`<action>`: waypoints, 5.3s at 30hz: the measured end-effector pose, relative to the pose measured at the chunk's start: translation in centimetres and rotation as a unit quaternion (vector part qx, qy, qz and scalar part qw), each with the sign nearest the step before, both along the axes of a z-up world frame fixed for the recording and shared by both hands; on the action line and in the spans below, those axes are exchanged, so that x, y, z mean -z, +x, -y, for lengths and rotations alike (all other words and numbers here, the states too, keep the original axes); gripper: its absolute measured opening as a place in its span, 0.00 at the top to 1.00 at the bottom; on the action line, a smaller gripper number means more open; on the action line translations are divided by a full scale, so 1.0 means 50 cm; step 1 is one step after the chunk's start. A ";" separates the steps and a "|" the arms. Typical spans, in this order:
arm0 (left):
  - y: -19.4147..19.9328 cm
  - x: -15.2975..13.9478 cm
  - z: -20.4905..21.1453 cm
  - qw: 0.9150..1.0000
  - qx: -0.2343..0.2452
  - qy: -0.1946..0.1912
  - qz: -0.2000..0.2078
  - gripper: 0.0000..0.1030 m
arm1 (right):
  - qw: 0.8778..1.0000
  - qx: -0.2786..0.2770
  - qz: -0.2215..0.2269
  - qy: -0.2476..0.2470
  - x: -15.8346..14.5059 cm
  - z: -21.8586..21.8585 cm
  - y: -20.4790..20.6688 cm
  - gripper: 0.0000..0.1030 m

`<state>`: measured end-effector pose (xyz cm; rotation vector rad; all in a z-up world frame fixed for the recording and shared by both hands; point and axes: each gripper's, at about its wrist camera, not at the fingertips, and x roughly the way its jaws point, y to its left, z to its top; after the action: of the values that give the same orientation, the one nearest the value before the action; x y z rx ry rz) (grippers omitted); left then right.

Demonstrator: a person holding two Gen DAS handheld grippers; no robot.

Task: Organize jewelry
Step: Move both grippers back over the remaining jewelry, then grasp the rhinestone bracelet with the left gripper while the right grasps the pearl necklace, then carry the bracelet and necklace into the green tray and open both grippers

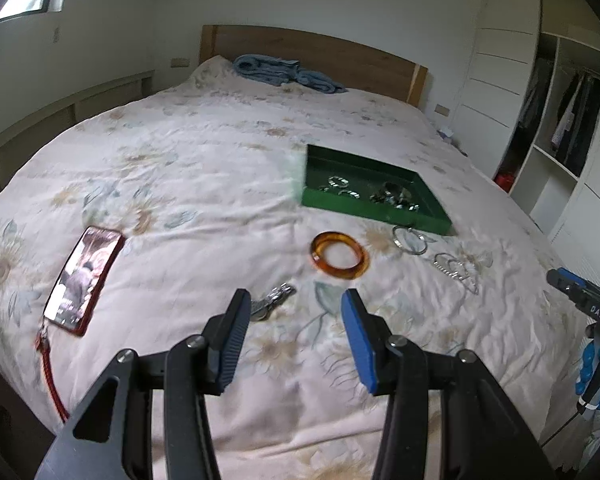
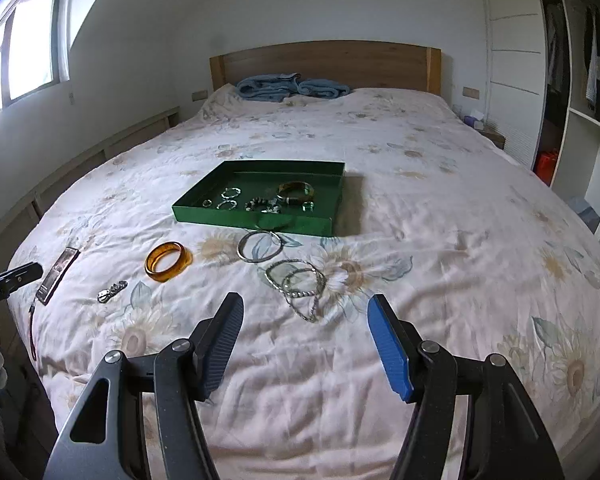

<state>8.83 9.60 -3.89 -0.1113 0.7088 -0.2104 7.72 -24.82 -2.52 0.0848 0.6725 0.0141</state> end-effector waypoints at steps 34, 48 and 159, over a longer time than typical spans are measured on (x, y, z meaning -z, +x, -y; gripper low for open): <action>0.185 0.205 0.043 0.989 0.040 0.113 -0.086 0.53 | 0.992 -0.080 -0.100 0.003 0.177 -0.003 0.203 0.18; 0.252 0.249 0.047 0.989 0.055 0.114 -0.070 0.53 | 0.986 -0.085 -0.142 -0.009 0.243 -0.033 0.338 0.16; 0.437 -0.075 0.165 0.994 0.084 -0.062 0.035 0.92 | 0.996 -0.084 0.005 0.029 0.006 -0.033 0.415 0.86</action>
<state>30.69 1.37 -0.16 -0.1622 0.6358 -0.4175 28.46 -23.18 -2.81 0.0834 0.6688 0.1967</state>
